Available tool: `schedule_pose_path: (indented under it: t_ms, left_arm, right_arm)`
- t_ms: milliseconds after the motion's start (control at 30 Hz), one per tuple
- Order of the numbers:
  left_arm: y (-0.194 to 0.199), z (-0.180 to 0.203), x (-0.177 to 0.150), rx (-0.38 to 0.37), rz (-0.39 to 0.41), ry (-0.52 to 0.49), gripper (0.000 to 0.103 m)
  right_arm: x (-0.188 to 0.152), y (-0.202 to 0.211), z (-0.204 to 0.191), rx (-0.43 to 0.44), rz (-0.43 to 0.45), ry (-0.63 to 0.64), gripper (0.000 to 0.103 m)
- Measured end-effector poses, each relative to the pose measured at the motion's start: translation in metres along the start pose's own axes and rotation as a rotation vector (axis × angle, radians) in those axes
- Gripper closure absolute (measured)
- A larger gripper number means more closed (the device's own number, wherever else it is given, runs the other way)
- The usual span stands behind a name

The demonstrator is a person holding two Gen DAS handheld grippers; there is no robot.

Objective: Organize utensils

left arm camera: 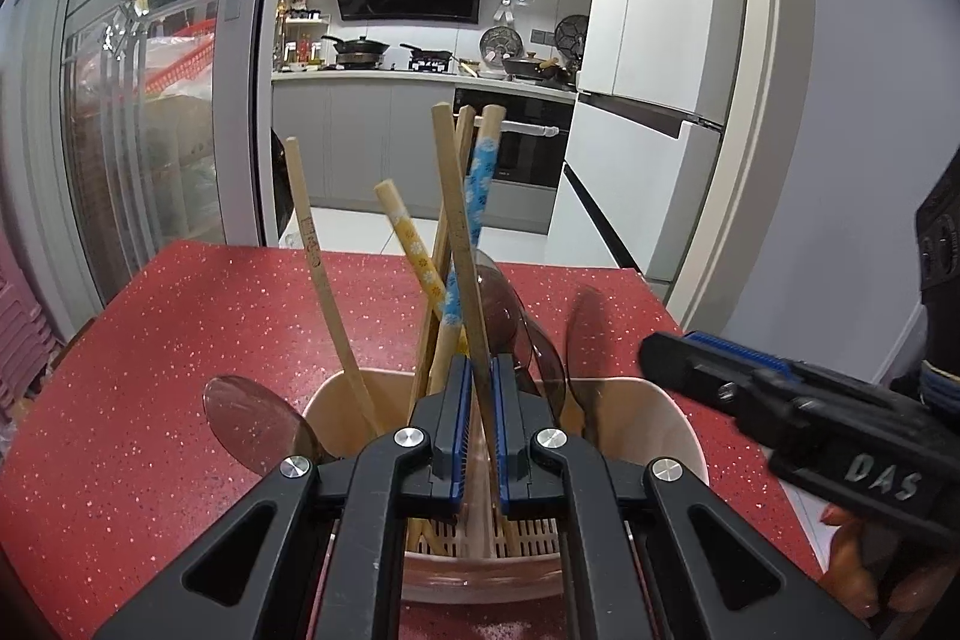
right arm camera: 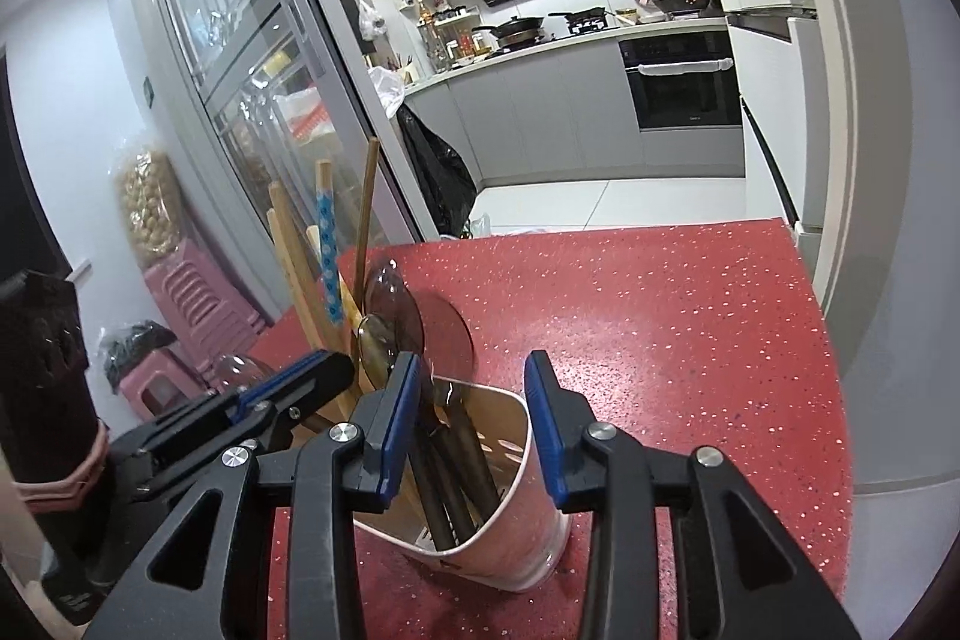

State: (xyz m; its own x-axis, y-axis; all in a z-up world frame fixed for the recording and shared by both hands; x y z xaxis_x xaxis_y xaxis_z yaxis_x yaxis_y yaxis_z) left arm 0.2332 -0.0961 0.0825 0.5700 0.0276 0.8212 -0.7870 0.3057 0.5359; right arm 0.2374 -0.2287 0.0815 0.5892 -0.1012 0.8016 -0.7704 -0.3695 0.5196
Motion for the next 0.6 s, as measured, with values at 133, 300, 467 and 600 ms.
schedule_pose_path:
  t_ms: [133, 300, 467, 600]
  left_arm:
    - [0.005, 0.001, 0.0, 0.013, 0.001, -0.01, 0.071]
    - [0.014, 0.0, -0.001, 0.021, 0.005, -0.03, 0.058]
    - [0.037, -0.006, -0.006, 0.067, 0.081, -0.042, 0.0]
    - [0.051, -0.015, -0.013, 0.076, 0.077, -0.047, 0.0]
  right_arm:
    - [-0.001, 0.012, 0.0, -0.007, 0.004, -0.018, 0.06]
    - [-0.011, 0.028, -0.003, -0.058, 0.0, -0.034, 0.056]
    - [-0.035, 0.042, -0.007, -0.141, -0.009, -0.059, 0.053]
    - [-0.051, 0.05, -0.01, -0.194, -0.016, -0.078, 0.053]
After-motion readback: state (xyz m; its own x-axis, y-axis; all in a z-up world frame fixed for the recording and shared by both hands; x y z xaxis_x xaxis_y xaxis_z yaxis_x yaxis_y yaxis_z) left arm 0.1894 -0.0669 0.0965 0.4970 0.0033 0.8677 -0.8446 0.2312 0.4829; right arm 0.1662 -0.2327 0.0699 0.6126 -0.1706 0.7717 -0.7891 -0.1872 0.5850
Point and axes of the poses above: each gripper's, at about its wrist camera, not at the fingertips, and y roughly against the way its jaws point, z to its right, x to its top, the point moved 2 cm from there along -y, roughly the way its jaws point, and after that the axes turned 4 degrees about y, right-handed, at the moved point
